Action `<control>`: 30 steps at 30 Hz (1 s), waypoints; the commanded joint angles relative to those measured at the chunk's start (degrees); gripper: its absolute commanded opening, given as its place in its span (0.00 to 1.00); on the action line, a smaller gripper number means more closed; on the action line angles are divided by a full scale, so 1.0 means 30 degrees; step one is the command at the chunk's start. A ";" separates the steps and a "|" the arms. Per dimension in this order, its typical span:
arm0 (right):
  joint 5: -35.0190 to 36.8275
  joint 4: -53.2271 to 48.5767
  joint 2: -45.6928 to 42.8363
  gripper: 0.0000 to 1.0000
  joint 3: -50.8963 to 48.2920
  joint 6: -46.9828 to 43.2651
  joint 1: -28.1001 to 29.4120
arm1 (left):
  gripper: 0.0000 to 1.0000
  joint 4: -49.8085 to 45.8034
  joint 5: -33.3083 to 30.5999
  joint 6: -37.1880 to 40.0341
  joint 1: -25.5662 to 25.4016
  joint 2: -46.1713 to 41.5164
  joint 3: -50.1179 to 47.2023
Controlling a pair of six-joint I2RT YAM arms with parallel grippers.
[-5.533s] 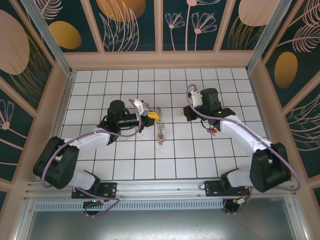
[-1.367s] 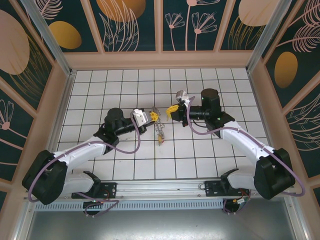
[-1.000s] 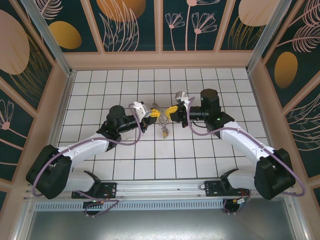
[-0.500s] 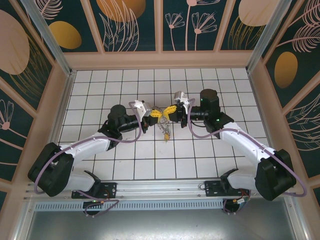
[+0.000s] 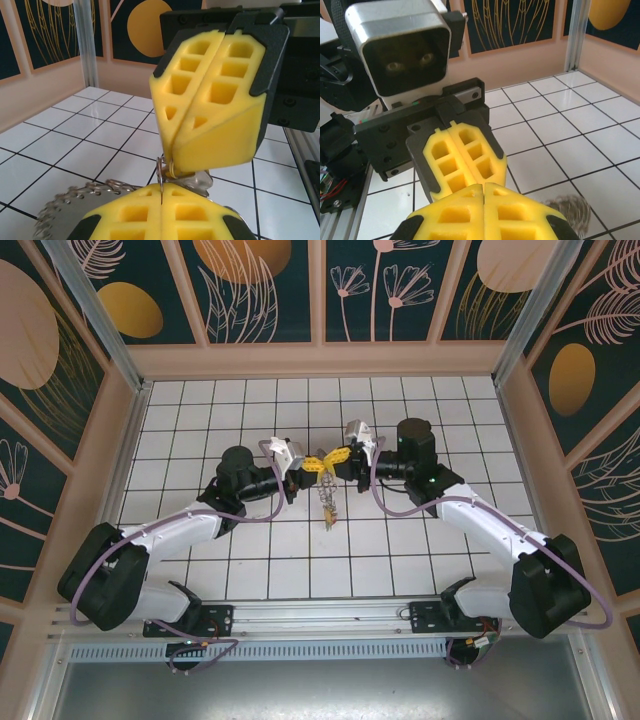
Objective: Put the keys on the keyring
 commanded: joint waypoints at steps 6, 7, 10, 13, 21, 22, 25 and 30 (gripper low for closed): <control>0.0665 0.0501 0.0182 0.00 0.0373 0.0247 0.0093 | 0.00 0.0932 0.0862 0.0155 -0.0065 -0.0113 0.0795; 0.0762 0.0423 0.0240 0.00 0.0360 0.0232 0.0122 | 0.00 0.0963 0.0861 0.0127 -0.0049 -0.0110 0.0827; 0.1344 0.0302 0.0186 0.00 0.0289 0.0174 0.0123 | 0.00 0.1065 0.0985 0.0092 -0.0049 -0.0209 0.0845; 0.2283 0.0815 0.0024 0.00 0.0041 0.0497 0.0123 | 0.00 0.1398 0.1155 0.0039 -0.0052 -0.0320 0.0696; 0.3286 0.0889 0.0068 0.00 -0.0319 0.1037 0.0094 | 0.00 0.3009 0.1160 -0.0493 -0.0042 -0.0506 0.0117; 0.3359 0.0902 0.0059 0.00 -0.0361 0.1129 0.0094 | 0.00 0.3164 0.1126 -0.0546 -0.0043 -0.0499 0.0052; 0.3475 0.1016 0.0050 0.00 -0.0562 0.1400 0.0065 | 0.00 0.3441 0.0977 -0.0693 -0.0046 -0.0497 -0.0035; 0.3726 0.1802 -0.0037 0.00 -0.1050 0.2180 -0.0191 | 0.00 0.3918 0.1094 -0.1045 -0.0040 -0.0466 -0.0099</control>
